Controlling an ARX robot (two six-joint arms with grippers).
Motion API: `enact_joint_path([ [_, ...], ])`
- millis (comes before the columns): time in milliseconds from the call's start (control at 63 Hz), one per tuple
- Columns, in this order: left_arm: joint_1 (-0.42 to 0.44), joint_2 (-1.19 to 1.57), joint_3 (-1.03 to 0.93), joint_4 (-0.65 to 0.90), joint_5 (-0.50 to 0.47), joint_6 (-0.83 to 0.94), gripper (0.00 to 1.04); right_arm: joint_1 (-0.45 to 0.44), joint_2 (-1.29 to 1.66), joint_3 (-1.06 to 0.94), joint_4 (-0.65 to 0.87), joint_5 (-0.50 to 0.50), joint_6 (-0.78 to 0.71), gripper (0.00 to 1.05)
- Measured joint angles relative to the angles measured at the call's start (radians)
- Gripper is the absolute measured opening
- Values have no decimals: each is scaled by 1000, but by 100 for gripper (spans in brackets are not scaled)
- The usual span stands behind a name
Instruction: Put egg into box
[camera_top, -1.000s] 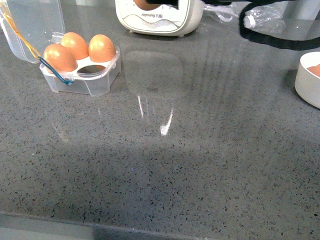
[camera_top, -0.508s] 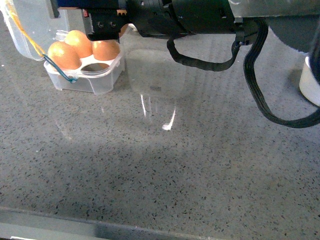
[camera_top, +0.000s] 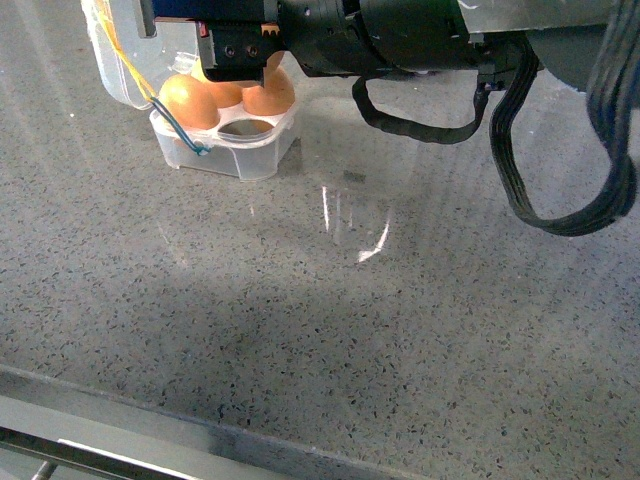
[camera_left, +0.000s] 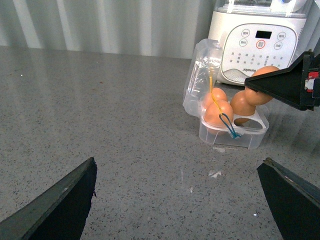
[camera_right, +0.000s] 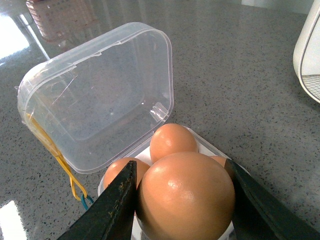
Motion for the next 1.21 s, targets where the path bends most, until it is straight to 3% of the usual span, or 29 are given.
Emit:
enact_joint_path([
  [222, 0, 0, 0, 0, 0, 0, 98, 5, 5, 3, -19, -11, -10, 46],
  [492, 0, 0, 0, 0, 0, 0, 98, 3, 5, 2, -14, -16, -11, 96],
  [540, 0, 0, 0, 0, 0, 0, 98, -1, 0, -2, -7, -16, -6, 99],
  [667, 0, 0, 0, 0, 0, 0, 98, -31, -34, -27, 13, 28, 8, 97],
  [794, 0, 0, 0, 0, 0, 0, 98, -114, -119, -84, -5, 212, 40, 97],
  [968, 0, 0, 0, 0, 0, 0, 98, -241, -255, -214, 16, 331, 106, 97],
  [1095, 0, 0, 0, 0, 0, 0, 98, -341, -397, -342, 46, 340, 154, 97],
  [1206, 0, 0, 0, 0, 0, 0, 98, -460, -584, -502, 90, 290, 162, 97],
])
